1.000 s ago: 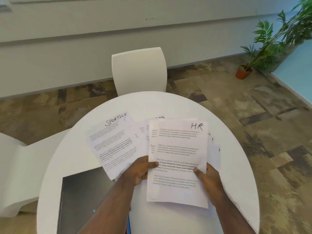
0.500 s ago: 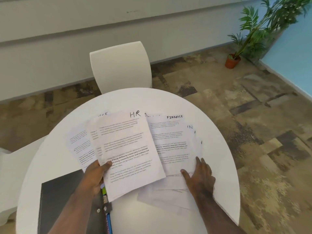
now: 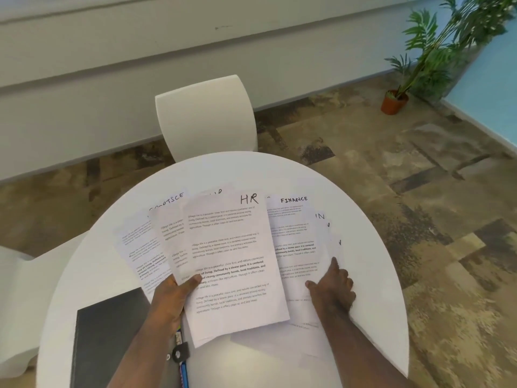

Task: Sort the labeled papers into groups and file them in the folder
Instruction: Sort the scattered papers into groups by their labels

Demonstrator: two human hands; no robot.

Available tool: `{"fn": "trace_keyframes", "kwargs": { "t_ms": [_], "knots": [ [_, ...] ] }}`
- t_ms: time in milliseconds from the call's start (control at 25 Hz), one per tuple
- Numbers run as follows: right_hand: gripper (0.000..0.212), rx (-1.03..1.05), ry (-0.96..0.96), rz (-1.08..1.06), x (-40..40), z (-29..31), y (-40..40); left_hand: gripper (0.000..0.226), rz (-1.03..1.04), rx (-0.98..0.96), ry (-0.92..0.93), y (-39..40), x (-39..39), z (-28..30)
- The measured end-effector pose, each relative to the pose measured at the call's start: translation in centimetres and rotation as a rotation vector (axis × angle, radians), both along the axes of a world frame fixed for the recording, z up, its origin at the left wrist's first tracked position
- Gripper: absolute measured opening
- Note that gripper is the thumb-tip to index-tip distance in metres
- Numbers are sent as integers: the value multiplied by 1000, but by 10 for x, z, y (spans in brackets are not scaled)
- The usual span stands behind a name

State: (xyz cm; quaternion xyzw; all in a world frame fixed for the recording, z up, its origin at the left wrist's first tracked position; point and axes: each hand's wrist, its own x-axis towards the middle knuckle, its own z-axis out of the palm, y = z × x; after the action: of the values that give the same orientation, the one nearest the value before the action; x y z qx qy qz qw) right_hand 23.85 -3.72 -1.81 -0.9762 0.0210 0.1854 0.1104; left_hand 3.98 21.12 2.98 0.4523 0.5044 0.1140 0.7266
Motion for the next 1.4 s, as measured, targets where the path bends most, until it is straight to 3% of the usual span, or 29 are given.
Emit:
{"fn": "trace_keyframes", "kwargs": {
  "t_ms": [200,360,520,720,1040,1160,1240,1320,1400],
  "knots": [
    [33,644,53,-290,17,-20,-20,41,-6,21,11,-3,4,6],
    [27,944,107,-508,17,-13,-23,47,-14,2,-22,-5,5,13],
    [35,1184,153,-615,17,-3,-10,46,4,-19,-68,-4,8,24],
    [25,1260,263,-586,0,10,28,43,29,-27,-121,5,5,36],
    [26,1028,525,-239,-49,15,89,61,118,-24,-22,31,-20,29],
    [39,531,161,84,-42,5,70,61,133,-30,-28,32,-27,27],
    [57,206,-118,148,-41,-6,40,60,155,-36,-27,32,-32,25],
    [85,-20,-178,131,-44,-19,10,61,167,-49,-34,32,-36,23],
    [104,-111,-128,95,-48,-31,-7,57,172,-52,-31,29,-36,21]
  ]
}}
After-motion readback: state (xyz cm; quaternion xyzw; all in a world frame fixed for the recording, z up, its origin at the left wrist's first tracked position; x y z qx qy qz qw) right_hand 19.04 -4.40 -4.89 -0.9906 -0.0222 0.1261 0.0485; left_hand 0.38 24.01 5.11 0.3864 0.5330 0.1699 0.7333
